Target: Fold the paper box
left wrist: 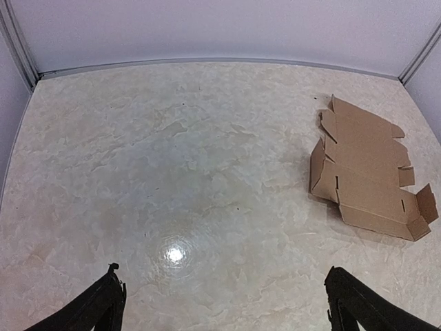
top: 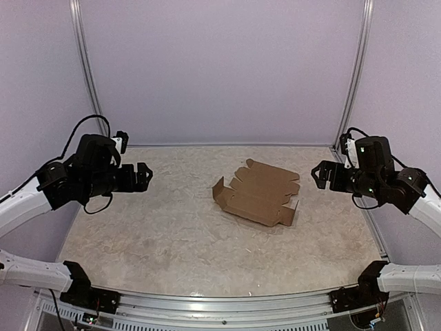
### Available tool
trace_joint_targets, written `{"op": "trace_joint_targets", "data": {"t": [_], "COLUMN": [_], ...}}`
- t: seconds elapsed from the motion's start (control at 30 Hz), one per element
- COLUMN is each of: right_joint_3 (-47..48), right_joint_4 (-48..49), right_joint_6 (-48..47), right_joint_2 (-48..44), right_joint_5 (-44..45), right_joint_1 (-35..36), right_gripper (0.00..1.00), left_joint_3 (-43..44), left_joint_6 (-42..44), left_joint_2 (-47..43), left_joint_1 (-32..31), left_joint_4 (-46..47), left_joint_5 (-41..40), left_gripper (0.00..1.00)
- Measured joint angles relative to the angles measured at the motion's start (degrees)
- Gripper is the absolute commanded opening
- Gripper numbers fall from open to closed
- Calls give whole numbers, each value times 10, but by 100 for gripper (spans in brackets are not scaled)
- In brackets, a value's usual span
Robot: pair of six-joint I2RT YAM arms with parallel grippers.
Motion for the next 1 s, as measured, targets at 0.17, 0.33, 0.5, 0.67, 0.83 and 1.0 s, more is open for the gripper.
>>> {"op": "trace_joint_targets", "data": {"t": [0.17,0.33,0.5,0.67,0.83,1.0], "right_joint_3": [-7,-35,-63,-83,-102,-111], "right_joint_4": [-12,-2,16,41,75,115], "right_joint_6": [3,-3,13,58,132,203], "right_joint_2": [5,0,5,30,56,98], "right_joint_5": [1,-19,-34,-37,-32,-13], "right_joint_1": [0,0,13,69,116,175], "right_gripper": [100,100,100,99,99,98], "left_joint_3": [0,0,-1,-11,-28,-40], "left_joint_6": [0,1,-2,-5,-12,-19], "left_joint_2": [0,-1,-15,-36,-55,-83], "left_joint_1": [0,-2,-4,-7,-14,-16], "left_joint_4": [4,10,12,16,19,20], "left_joint_5": [-8,-10,-10,-16,-34,-42], "left_gripper": [99,99,99,99,99,99]}}
